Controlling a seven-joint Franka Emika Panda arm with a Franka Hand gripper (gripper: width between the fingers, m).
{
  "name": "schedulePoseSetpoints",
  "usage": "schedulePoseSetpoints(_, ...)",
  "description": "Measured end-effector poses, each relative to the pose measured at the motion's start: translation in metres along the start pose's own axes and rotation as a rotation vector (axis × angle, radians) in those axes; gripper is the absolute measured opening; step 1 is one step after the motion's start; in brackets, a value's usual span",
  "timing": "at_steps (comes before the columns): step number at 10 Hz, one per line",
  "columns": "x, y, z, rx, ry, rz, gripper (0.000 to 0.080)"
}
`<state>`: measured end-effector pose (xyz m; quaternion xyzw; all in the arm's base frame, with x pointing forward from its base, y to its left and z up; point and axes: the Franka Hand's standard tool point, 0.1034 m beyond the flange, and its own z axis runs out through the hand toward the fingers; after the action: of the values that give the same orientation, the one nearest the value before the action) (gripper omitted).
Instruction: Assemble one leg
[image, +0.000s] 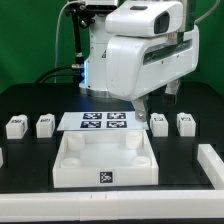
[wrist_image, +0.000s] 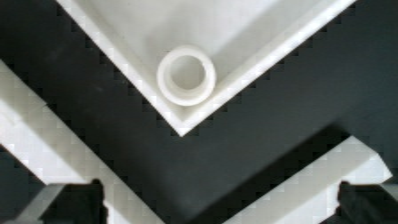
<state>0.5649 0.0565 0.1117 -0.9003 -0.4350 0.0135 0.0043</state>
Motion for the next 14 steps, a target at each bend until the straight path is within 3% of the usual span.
schedulePoseSetpoints(6, -0.003, -0.001, 0.002, -0.002, 0.002, -0.066, 0.065)
schedulePoseSetpoints(7, -0.021, -0.01, 0.01, -0.011, 0.009, -0.192, 0.065)
schedulePoseSetpoints(8, -0.051, -0.024, 0.021, -0.015, 0.01, -0.339, 0.065)
schedulePoseSetpoints(10, -0.108, -0.039, 0.049, 0.006, 0.006, -0.579, 0.065)
schedulePoseSetpoints(12, -0.134, -0.04, 0.073, 0.029, 0.013, -0.77, 0.065)
schedulePoseSetpoints(14, -0.138, -0.044, 0.094, 0.06, 0.016, -0.75, 0.065)
